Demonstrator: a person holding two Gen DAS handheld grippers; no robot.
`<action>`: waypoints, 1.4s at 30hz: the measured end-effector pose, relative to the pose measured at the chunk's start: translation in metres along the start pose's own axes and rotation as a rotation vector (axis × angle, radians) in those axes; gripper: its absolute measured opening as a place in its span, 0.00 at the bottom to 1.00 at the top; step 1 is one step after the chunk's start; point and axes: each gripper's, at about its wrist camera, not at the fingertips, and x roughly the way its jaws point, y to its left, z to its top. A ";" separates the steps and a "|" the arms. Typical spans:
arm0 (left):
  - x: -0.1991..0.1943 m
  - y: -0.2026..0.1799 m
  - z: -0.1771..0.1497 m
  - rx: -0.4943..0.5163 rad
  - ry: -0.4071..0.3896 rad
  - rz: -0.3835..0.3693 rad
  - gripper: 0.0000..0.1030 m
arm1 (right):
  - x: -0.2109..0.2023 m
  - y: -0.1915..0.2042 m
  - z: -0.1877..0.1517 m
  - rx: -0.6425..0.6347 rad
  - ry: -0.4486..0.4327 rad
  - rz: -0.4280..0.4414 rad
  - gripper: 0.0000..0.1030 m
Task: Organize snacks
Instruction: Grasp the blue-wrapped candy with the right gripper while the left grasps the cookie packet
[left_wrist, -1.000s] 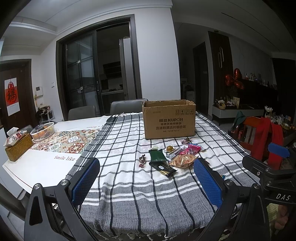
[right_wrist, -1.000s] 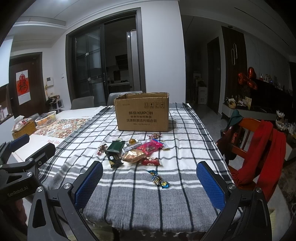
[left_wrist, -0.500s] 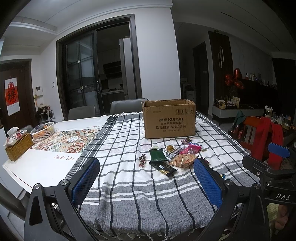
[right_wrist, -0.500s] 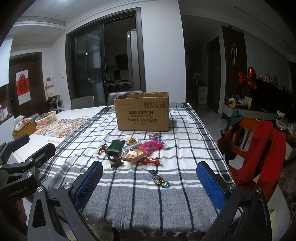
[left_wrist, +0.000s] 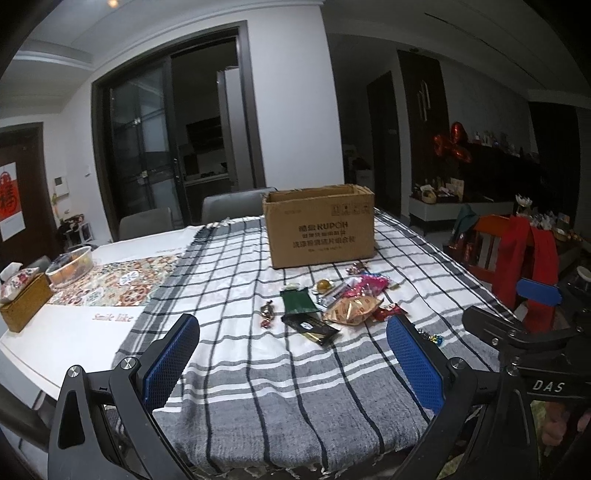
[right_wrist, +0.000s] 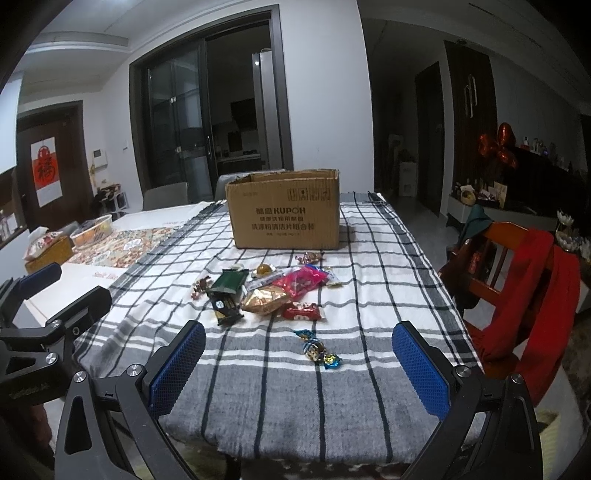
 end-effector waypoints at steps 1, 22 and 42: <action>0.004 -0.001 0.000 0.004 0.004 -0.007 1.00 | 0.003 -0.001 0.000 0.000 0.004 -0.003 0.99; 0.100 -0.036 -0.002 0.097 0.149 -0.152 0.83 | 0.088 -0.022 -0.012 -0.027 0.202 0.065 0.62; 0.185 -0.060 -0.010 0.138 0.275 -0.238 0.79 | 0.149 -0.029 -0.027 -0.029 0.356 0.145 0.39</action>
